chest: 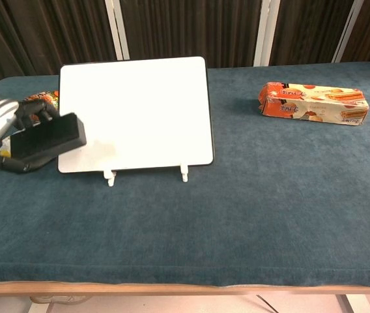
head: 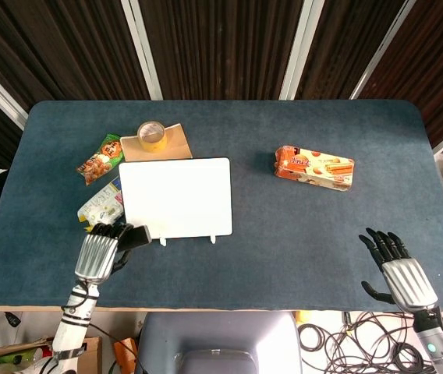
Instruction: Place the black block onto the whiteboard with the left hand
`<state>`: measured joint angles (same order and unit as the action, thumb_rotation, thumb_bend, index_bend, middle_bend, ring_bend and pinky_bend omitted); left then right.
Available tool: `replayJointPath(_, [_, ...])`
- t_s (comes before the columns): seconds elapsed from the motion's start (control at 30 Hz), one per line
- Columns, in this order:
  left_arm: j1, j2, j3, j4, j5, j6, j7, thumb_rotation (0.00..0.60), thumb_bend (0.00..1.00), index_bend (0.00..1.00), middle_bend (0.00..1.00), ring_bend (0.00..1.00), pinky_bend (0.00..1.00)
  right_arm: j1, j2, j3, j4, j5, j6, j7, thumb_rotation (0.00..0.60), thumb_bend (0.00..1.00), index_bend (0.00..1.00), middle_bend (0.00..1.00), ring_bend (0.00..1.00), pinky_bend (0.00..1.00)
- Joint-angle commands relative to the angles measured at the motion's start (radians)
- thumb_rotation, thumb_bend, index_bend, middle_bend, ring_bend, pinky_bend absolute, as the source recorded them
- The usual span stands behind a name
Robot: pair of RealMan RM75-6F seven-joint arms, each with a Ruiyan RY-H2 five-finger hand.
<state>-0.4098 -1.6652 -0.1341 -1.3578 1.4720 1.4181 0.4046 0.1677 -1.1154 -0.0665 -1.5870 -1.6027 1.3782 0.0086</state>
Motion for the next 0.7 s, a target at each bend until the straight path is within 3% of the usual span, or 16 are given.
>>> replayJointPath(0.03, [-0.079,-0.060,-0.091,0.088,-0.004,-0.008,-0.014,0.600,0.61,0.69,0.90,0.62,0.55,0.001,0.002,0.004,0.002,0.003,-0.004,0.003,0.600,0.21,0.00,0.00,0.00,0.00])
replayJointPath(0.3, [-0.182,-0.149,-0.185,0.248,-0.075,-0.073,-0.034,0.600,0.62,0.70,0.90,0.62,0.60,0.000,0.007,0.009,0.002,0.014,-0.018,0.004,0.600,0.21,0.00,0.00,0.00,0.00])
replayJointPath(0.7, [-0.266,-0.258,-0.187,0.396,-0.081,-0.071,0.012,0.600,0.61,0.69,0.87,0.61,0.59,-0.007,0.017,0.017,0.002,0.025,-0.022,0.015,0.600,0.21,0.00,0.00,0.00,0.00])
